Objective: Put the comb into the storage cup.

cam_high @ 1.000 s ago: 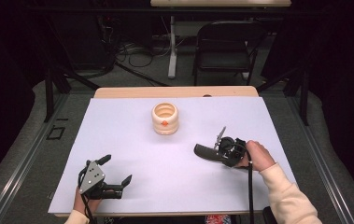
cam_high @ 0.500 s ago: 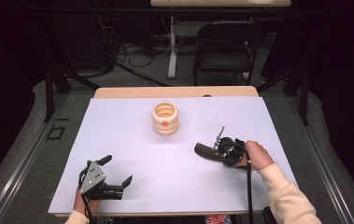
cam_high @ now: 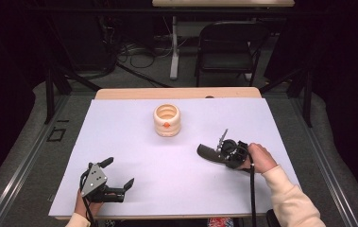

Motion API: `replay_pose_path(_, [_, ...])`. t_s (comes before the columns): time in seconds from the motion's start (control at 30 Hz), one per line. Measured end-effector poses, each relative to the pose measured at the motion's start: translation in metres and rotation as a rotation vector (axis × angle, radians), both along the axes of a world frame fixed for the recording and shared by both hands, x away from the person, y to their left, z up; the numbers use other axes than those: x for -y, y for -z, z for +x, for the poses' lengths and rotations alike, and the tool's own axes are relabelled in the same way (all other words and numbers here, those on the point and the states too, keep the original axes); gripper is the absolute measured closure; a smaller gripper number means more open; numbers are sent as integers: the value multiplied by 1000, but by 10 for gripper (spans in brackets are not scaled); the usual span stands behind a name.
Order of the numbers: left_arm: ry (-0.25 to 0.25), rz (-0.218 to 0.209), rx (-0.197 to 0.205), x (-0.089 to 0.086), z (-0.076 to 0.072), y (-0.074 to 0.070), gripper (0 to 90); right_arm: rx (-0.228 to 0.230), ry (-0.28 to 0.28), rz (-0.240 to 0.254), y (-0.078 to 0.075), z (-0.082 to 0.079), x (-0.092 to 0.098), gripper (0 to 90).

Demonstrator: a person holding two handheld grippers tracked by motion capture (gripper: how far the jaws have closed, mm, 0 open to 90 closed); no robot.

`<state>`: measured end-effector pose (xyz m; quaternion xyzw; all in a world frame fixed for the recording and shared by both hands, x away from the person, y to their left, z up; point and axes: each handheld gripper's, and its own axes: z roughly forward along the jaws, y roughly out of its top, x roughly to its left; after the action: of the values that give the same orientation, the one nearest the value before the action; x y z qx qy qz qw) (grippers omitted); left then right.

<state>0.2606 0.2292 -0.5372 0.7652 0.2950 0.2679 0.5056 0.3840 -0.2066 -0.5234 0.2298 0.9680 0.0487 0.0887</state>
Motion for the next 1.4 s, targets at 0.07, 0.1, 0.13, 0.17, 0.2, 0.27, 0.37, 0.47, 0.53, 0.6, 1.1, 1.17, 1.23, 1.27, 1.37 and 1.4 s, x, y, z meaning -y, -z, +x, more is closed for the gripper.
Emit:
replay_pose_path(0.07, [-2,-3,2,0,0,0,0,20,3,16,0,-1,1,725])
replay_pose_path(0.1, [-2,-3,1,0,0,0,0,28,1,23,-1,-1,1,725])
replay_pose_path(0.13, [-2,-1,1,0,0,0,0,28,1,23,-1,-1,1,725])
replay_pose_path(0.17, [-1,1,3,0,0,0,0,26,5,24,-3,-2,1,725])
replay_pose_path(0.2, [0,0,3,0,0,0,0,26,5,24,-3,-2,1,725])
replay_pose_path(0.27, [-2,-1,6,-1,0,-1,0,31,7,25,-5,-3,2,725])
replay_pose_path(0.37, [0,0,4,0,0,0,0,42,12,44,-9,-5,4,725])
replay_pose_path(0.47, [-2,-3,7,-1,0,-1,0,53,18,55,-13,-6,7,726])
replay_pose_path(0.53, [-3,-2,5,-1,0,-1,0,61,19,74,-16,-7,8,725])
replay_pose_path(0.6, [-2,-2,6,-1,0,-1,0,68,29,91,-20,-9,10,726])
replay_pose_path(1.1, [1,-3,8,-1,-1,-1,0,126,104,207,-36,-17,24,725])
replay_pose_path(1.17, [-2,-6,5,-1,0,-1,0,138,107,236,-37,-19,27,725])
replay_pose_path(1.23, [-1,-8,6,-1,0,-1,0,139,113,240,-37,-19,28,726])
replay_pose_path(1.27, [-2,-6,4,0,0,-1,0,137,116,246,-38,-20,28,726])
replay_pose_path(1.37, [-1,-4,6,-1,0,-1,0,142,113,263,-39,-20,28,725])
replay_pose_path(1.4, [-2,-5,7,-1,0,-1,0,146,110,270,-39,-20,28,725])
